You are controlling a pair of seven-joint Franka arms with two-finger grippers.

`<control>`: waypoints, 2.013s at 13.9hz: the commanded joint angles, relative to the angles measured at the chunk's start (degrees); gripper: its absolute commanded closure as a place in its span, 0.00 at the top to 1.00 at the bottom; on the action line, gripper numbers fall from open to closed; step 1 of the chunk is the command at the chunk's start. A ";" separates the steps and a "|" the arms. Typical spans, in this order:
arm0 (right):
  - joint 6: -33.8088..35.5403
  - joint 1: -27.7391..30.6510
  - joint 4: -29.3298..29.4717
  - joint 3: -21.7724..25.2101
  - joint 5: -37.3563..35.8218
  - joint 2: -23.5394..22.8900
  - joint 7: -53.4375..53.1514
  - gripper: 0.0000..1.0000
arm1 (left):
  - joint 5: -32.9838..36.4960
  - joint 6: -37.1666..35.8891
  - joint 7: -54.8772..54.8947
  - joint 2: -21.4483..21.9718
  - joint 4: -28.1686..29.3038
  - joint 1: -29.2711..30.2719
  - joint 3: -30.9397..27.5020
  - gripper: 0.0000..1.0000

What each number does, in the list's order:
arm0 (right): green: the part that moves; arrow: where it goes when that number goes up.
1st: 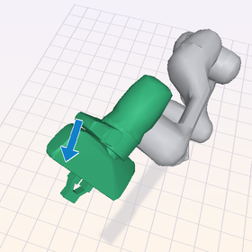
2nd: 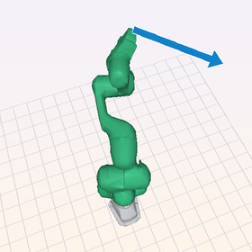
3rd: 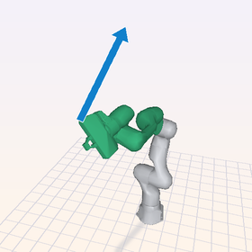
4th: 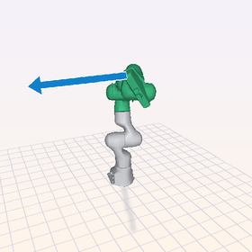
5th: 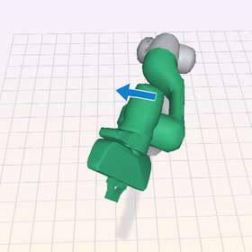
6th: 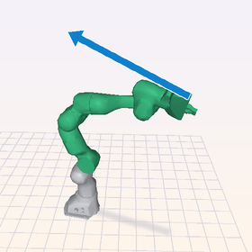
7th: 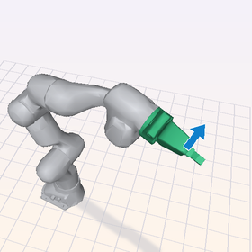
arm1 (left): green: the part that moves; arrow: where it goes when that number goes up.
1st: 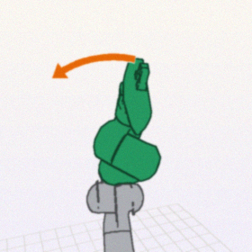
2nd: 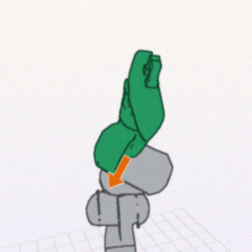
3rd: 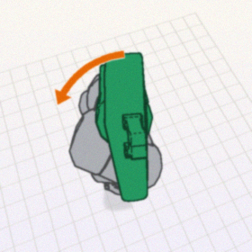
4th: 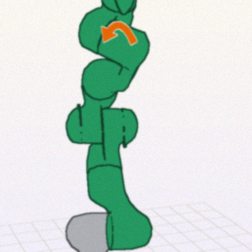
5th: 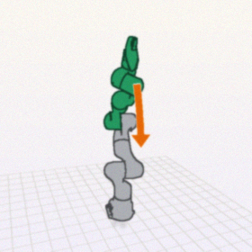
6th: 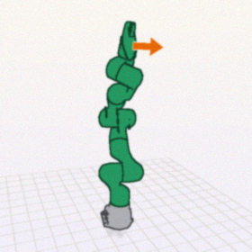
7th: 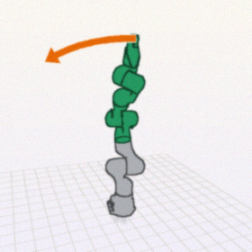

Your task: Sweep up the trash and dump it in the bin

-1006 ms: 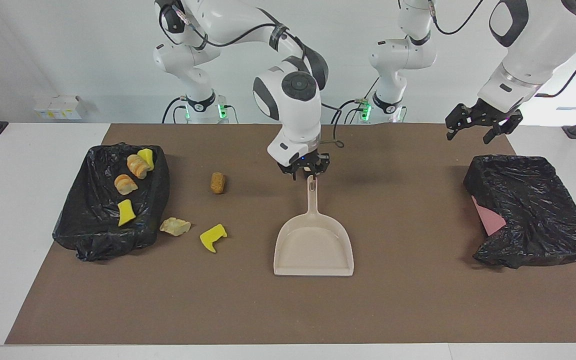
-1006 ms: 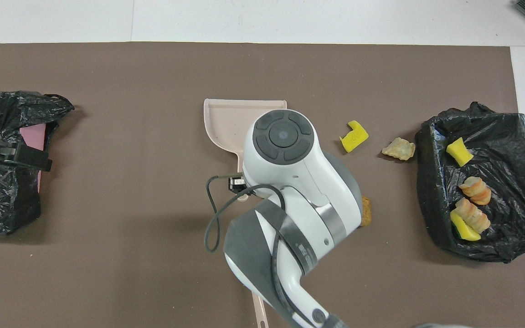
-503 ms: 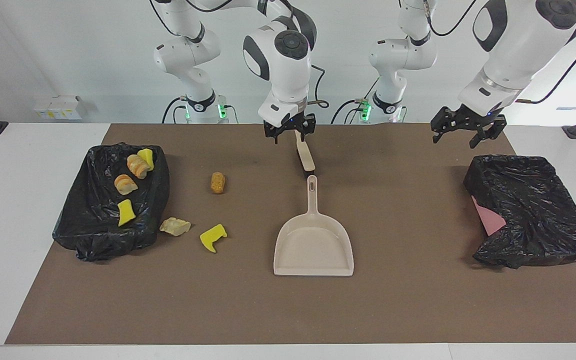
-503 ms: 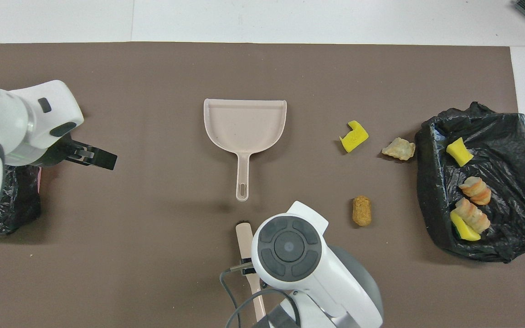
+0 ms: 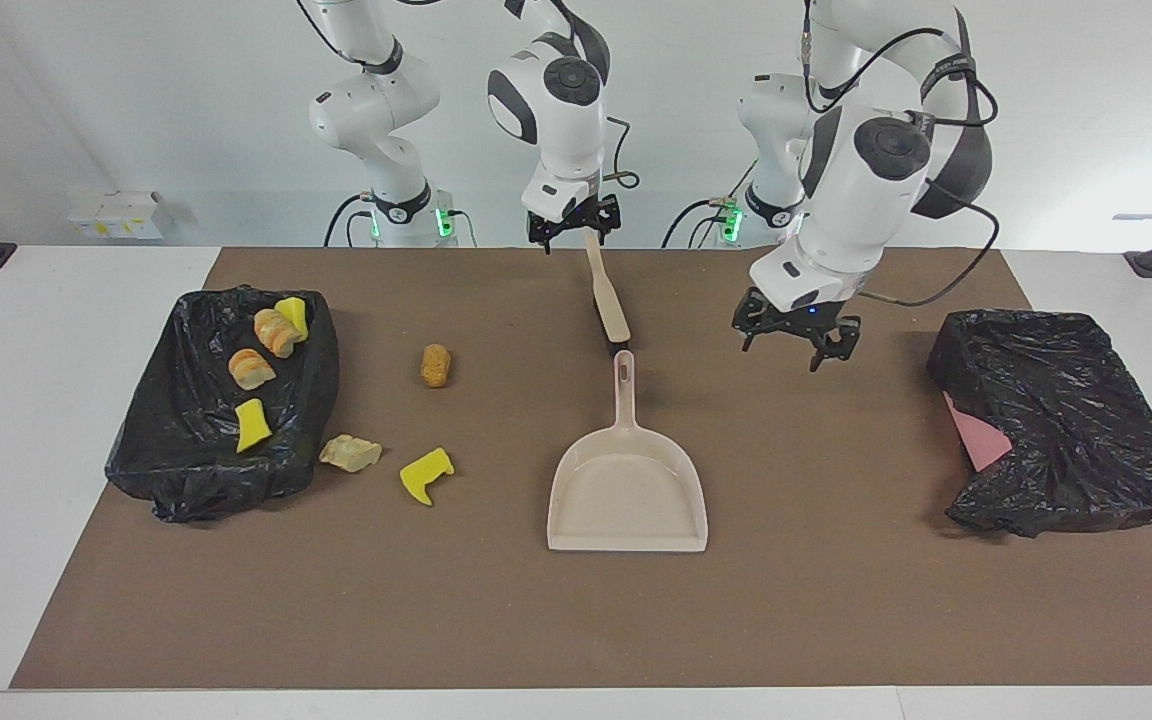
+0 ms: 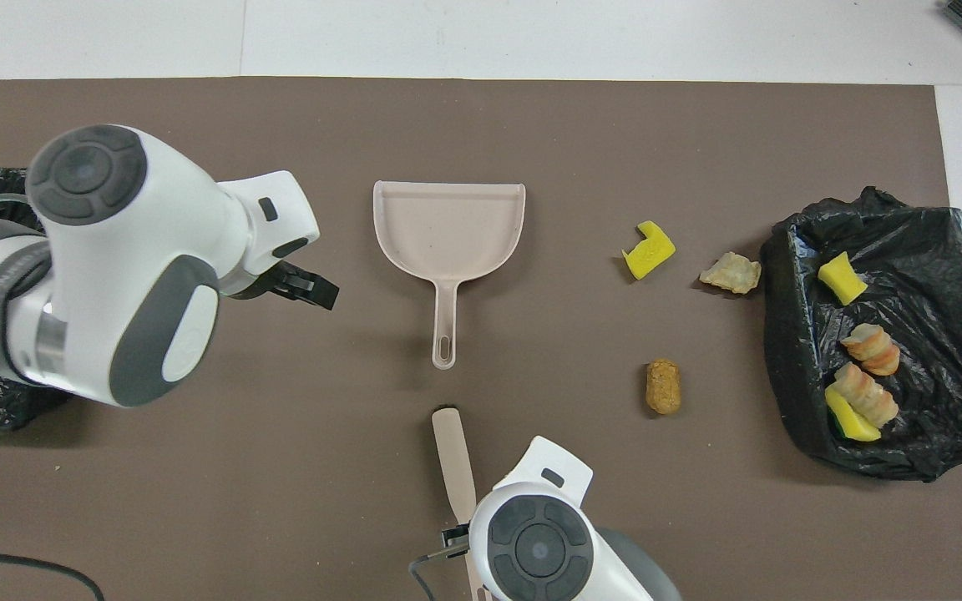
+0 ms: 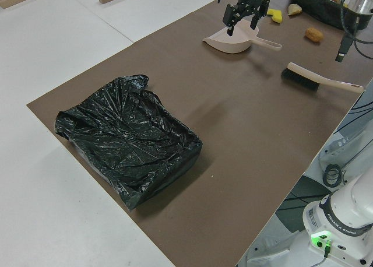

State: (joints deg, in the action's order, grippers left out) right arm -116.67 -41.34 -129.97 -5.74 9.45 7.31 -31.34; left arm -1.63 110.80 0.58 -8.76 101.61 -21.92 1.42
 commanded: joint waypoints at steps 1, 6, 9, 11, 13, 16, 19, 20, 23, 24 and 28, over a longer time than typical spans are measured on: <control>-4.95 -2.76 -3.62 0.20 1.89 -0.10 0.75 1.00 | 2.16 4.32 -6.62 -2.57 -0.19 -4.88 -0.98 1.00; -10.31 -7.44 -6.95 0.20 4.61 -3.18 -1.62 1.00 | 2.16 11.27 -20.34 -7.14 -0.19 -11.12 -0.89 1.00; -11.47 -8.67 -7.76 0.20 4.61 -3.18 -1.62 0.97 | 2.24 14.78 -28.07 -10.30 -0.19 -14.11 -0.98 1.00; -11.65 -8.85 -7.76 0.20 4.61 -3.79 -1.62 0.76 | 2.77 15.67 -28.79 -12.16 -0.19 -14.91 -0.98 1.00; -11.39 -8.85 -7.76 0.20 4.70 -3.97 -1.80 0.40 | 2.77 15.59 -28.88 -12.16 -0.19 -14.91 -0.98 0.98; -10.51 -8.85 -7.76 0.20 4.70 -3.80 -1.88 0.00 | 2.86 14.97 -29.23 -12.16 -0.19 -14.91 -1.06 0.48; -8.76 -8.67 -7.32 0.20 4.70 -3.89 -5.38 0.00 | 3.21 16.90 -28.36 -12.34 -0.01 -14.56 -0.98 0.00; -7.79 -8.67 -7.14 0.20 4.62 -3.19 -6.10 0.00 | 3.21 16.64 -28.36 -12.34 -0.10 -14.56 -0.98 0.00; -2.97 -6.75 -6.97 0.55 3.66 1.55 -6.19 0.00 | 3.56 16.82 -28.27 -11.81 -0.45 -14.03 -1.24 0.00; -1.21 -5.09 -6.97 0.55 3.39 3.56 -6.19 0.00 | 3.65 16.64 -28.18 -11.37 -0.71 -13.94 -1.50 0.00; 7.67 3.26 -7.05 0.55 -3.19 10.96 -6.02 0.00 | 3.65 14.28 -23.54 -7.69 -0.71 -10.69 -2.03 0.00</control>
State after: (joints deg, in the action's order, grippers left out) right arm -111.86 -41.80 -136.05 -4.87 9.27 14.27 -36.62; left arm 0.87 126.87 -25.59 -19.55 100.23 -34.08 -0.63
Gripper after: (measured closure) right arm 0.736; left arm 0.687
